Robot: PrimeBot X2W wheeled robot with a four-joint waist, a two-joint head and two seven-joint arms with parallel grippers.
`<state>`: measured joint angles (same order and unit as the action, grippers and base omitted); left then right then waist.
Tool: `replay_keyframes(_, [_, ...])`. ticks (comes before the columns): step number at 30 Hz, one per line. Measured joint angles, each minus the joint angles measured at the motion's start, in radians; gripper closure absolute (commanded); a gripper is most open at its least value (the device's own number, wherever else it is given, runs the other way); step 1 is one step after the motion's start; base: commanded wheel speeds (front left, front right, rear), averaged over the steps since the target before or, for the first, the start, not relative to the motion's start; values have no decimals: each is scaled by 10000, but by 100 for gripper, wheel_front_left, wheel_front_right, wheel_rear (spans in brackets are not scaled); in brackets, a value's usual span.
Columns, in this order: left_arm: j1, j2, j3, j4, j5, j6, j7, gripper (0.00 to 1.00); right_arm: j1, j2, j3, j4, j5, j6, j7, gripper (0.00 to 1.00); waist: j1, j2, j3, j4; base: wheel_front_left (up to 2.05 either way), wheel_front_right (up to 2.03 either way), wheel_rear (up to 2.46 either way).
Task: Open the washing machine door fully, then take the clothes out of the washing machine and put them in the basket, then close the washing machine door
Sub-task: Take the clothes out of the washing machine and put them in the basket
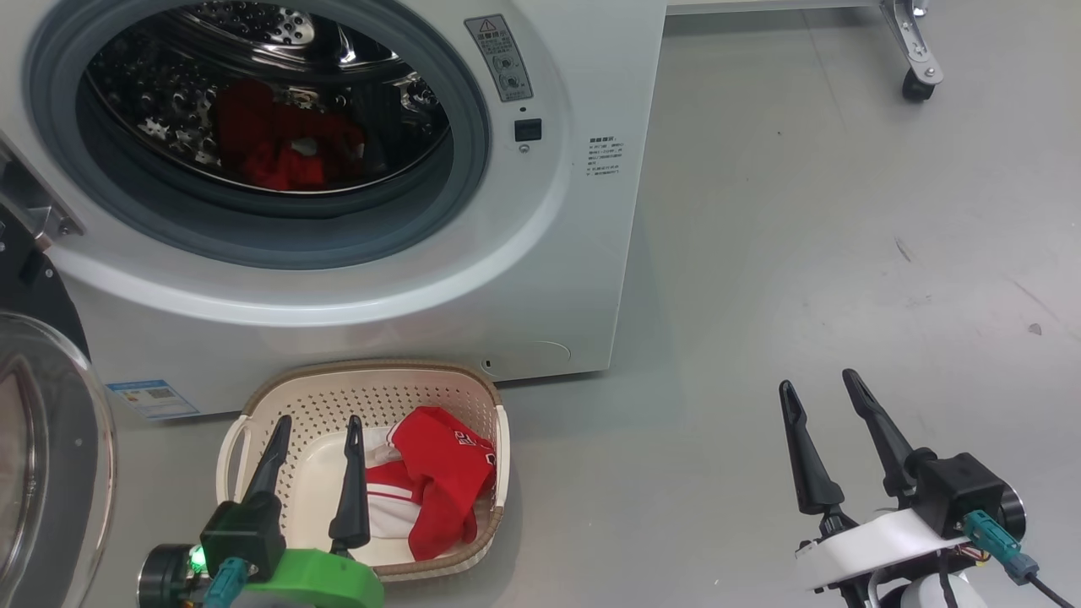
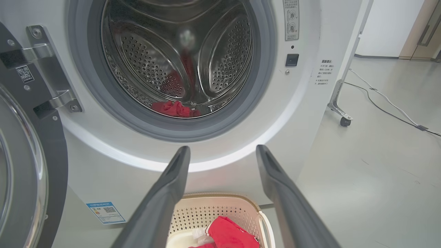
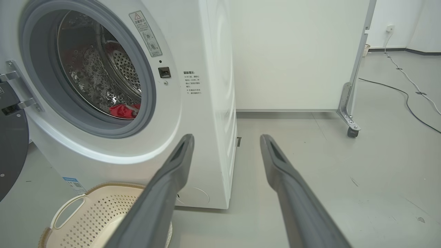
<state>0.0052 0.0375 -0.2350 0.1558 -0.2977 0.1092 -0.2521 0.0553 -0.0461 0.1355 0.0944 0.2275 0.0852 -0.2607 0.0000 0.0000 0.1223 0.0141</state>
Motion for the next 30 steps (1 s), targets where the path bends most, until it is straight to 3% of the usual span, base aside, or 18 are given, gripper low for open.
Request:
replay_keyframes(15, [-131, 8, -234, -178, 4, 15, 46, 0, -34, 8, 88, -391, -15, 15, 0, 0, 0, 0, 749, -79, 0, 0, 0])
replay_keyframes(30, [-1839, 13, -589, 236, 105, 48, 451, 0, -851, 6, 274, -849, 0, 192, 0, 0, 1, 0, 2463, -348, 0, 0, 0])
